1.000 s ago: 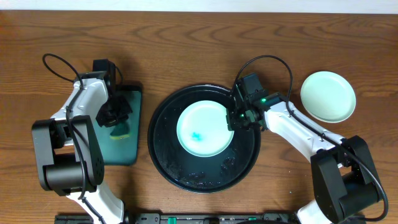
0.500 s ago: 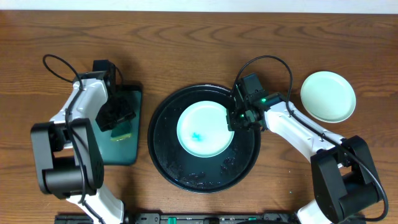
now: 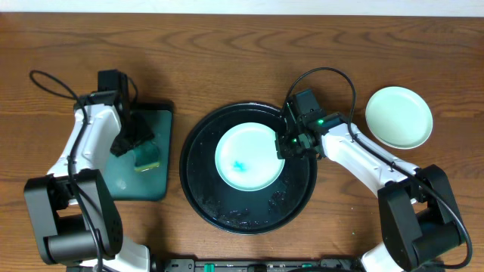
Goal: Clean dirty plates on tray and stack at the side
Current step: 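Grasp the green sponge in the soapy water and lift it with the left gripper, then carry the sponge over to the green plate with the left gripper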
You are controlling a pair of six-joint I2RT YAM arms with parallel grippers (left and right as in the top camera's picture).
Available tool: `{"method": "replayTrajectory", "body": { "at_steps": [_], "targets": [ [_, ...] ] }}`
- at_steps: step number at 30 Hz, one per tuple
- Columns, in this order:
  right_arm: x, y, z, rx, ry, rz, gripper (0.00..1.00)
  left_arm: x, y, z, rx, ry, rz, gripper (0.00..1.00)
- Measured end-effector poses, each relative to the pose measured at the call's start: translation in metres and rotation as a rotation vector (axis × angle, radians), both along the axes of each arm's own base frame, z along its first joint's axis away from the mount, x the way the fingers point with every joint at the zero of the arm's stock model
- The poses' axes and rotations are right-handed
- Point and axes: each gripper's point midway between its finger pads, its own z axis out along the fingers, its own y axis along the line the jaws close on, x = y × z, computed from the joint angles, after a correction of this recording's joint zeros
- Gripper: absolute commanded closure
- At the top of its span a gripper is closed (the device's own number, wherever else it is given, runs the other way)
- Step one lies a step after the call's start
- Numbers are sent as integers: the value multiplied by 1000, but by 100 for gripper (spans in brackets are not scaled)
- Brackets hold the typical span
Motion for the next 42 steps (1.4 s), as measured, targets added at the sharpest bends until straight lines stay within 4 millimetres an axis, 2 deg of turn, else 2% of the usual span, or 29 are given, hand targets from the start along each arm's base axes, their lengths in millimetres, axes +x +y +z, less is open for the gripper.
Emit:
{"method": "replayTrajectory", "body": {
  "at_steps": [6, 18, 24, 27, 33, 35, 38, 42],
  "targets": [
    [0, 0, 0, 0, 0, 0, 99, -2, -7, -17, -61, -27, -20, 45],
    [-1, 0, 0, -2, 6, 1, 99, 8, -15, -24, -106, -61, -52, 53],
    [-4, -1, -1, -5, 18, 1, 99, 6, -14, -35, -104, -32, -54, 74],
    [-5, -2, -1, -7, 23, 1, 99, 6, -13, -35, -102, -31, -46, 93],
    [-6, -2, -2, -8, 26, 1, 99, 6, -12, -34, -102, -34, -51, 93],
    [-6, -2, -2, -8, 26, 1, 99, 6, -12, -30, -101, -43, -52, 93],
    [-6, -2, -2, -8, 26, 1, 99, 6, -14, -11, -99, -88, -56, 93],
    [-6, -2, -2, -8, 26, 1, 99, 13, -14, 43, -66, -251, -88, 93]
  ]
}}
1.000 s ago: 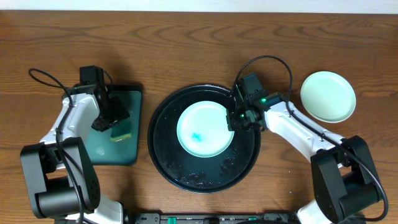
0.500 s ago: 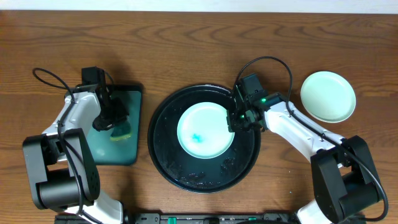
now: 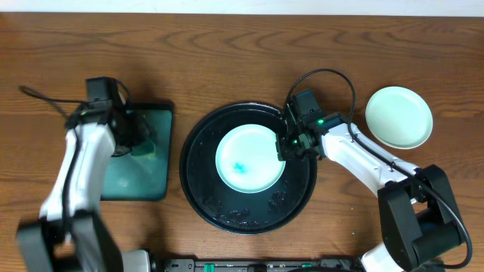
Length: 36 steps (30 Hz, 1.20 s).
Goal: Clean dirty plates on tray and stack at the side
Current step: 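Carry the sponge over to the green plate with the left gripper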
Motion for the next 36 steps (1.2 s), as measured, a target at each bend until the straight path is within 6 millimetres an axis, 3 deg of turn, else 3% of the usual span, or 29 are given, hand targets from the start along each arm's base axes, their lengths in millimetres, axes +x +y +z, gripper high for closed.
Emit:
{"method": "replayTrajectory", "body": {
  "at_steps": [3, 7, 13, 17, 36],
  "targets": [
    [0, 0, 0, 0, 0, 0, 99, 0, -3, 49, 35, -150, -33, 93],
    [0, 0, 0, 0, 0, 0, 99, -7, -10, 94, 73, -292, -80, 93],
    [0, 0, 0, 0, -1, 3, 99, -20, -15, 138, 110, -434, -113, 93],
    [0, 0, 0, -1, -1, 4, 99, -24, -16, 146, 124, -461, -127, 93],
    [0, 0, 0, -1, -2, 7, 99, -23, -16, 148, 139, -471, -151, 93]
  ]
}}
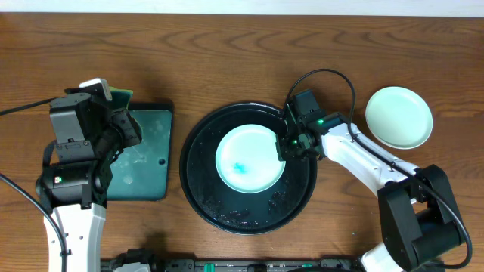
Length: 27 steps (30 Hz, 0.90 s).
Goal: Clean dirty plates on tray and stack at the side
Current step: 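Carry the sponge over to the green plate with the left gripper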
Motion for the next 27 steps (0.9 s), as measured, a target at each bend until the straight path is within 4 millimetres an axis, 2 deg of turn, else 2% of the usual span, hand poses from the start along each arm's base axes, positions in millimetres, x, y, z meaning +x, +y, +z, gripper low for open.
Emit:
{"method": "replayTrajectory", "body": {
  "at_steps": [19, 23, 27],
  "targets": [
    [0, 0, 0, 0, 0, 0, 99, 2, 1, -1, 4, 3, 5, 92],
    [0, 0, 0, 0, 0, 0, 99, 8, 4, -19, 3, 64, 12, 93],
    [0, 0, 0, 0, 1, 0, 99, 15, 5, -58, -21, 199, 23, 93]
  ]
}}
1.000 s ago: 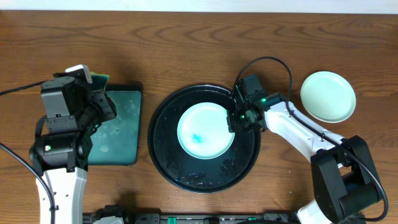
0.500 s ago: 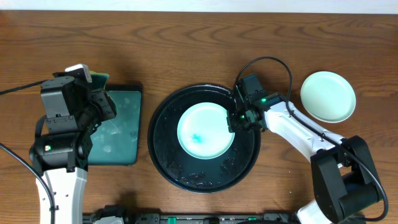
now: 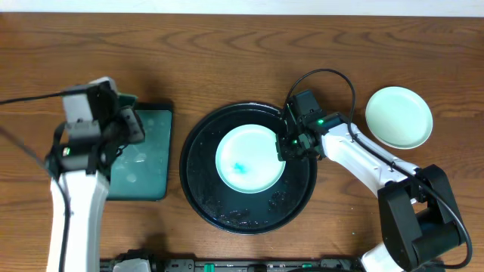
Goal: Clean dirty plates on tray and stack at the side
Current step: 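Carry the sponge over to the green plate with the left gripper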
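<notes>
A pale green plate (image 3: pixel 246 157) with a blue smear lies in the round black tray (image 3: pixel 198 174). My right gripper (image 3: pixel 284 143) is shut on the plate's right rim. My left arm is raised high toward the camera over the green mat (image 3: pixel 144 162). Its gripper (image 3: pixel 127 113) is mostly hidden under the wrist. A corner of the green sponge (image 3: pixel 127 100) sticks out at its far side, held in the fingers. No sponge lies on the mat.
A second pale green plate (image 3: pixel 398 117), with no marks on it, sits on the bare wood at the far right. Wet spots and crumbs show on the tray's front part (image 3: pixel 242 215). Cables loop behind both arms.
My left arm has shifted a little to the right and toward the back, still raised with the sponge. The right gripper and the plate have not moved.
The sponge lay on the green mat with my left gripper just above it. Then the gripper was down on the sponge. Then the arm was raised and the mat bare, as it is now. My right gripper stayed on the plate's rim throughout.
</notes>
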You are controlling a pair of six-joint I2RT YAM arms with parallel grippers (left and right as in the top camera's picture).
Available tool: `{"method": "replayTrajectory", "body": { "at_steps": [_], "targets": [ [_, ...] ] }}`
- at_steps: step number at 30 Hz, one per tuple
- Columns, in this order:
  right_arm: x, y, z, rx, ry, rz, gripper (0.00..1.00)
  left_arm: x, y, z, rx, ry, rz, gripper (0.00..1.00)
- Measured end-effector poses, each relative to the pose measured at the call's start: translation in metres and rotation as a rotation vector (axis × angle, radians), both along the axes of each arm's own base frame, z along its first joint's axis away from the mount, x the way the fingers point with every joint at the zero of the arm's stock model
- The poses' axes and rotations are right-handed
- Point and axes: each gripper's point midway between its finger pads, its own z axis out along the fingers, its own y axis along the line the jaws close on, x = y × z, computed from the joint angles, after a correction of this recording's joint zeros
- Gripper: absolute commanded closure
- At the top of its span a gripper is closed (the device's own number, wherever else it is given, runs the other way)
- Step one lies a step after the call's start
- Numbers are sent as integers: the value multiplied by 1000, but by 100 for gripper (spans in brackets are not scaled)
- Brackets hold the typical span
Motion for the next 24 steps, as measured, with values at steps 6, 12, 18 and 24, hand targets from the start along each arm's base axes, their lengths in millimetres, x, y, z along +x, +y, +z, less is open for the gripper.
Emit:
{"method": "replayTrajectory", "body": {
  "at_steps": [6, 12, 18, 24],
  "targets": [
    [0, 0, 0, 0, 0, 0, 99, -1, 0, -75, -62, 262, 51, 93],
    [-1, 0, 0, -2, 5, 0, 99, -13, -2, -114, -96, 419, 83, 93],
    [-1, -1, 0, -2, 5, 0, 99, -14, -2, -112, -99, 416, 91, 93],
    [-1, -1, 0, -2, 6, 0, 99, -17, -3, -107, -98, 414, 91, 93]
  ]
}}
